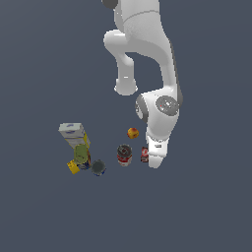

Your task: Pick up a designated object from a clutter of objects.

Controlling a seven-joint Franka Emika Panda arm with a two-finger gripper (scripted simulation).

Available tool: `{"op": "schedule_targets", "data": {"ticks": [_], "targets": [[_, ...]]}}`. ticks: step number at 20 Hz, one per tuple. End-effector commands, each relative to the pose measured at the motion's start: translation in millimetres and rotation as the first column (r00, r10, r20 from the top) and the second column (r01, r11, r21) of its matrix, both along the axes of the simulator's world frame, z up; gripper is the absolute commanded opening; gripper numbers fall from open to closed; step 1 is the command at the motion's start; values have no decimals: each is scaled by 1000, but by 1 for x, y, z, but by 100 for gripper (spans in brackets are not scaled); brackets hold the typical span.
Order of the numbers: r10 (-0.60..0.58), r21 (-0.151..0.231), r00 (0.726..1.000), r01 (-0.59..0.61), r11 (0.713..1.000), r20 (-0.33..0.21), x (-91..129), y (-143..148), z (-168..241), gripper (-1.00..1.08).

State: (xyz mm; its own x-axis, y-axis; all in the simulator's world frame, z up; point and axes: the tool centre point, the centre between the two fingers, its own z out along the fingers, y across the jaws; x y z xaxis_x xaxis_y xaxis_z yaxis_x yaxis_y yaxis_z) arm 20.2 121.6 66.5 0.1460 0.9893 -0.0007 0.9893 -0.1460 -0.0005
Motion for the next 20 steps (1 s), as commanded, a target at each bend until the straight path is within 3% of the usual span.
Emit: {"op": "schedule_targets", "data": {"ticks": [1, 19, 20], "targets": [[0, 0, 1000, 0, 1000, 0, 0, 0, 0, 100], [5, 0, 1000, -5, 1000, 0, 0, 0, -51, 100], [5, 0, 1000, -5, 1000, 0, 0, 0, -51, -100]]}}
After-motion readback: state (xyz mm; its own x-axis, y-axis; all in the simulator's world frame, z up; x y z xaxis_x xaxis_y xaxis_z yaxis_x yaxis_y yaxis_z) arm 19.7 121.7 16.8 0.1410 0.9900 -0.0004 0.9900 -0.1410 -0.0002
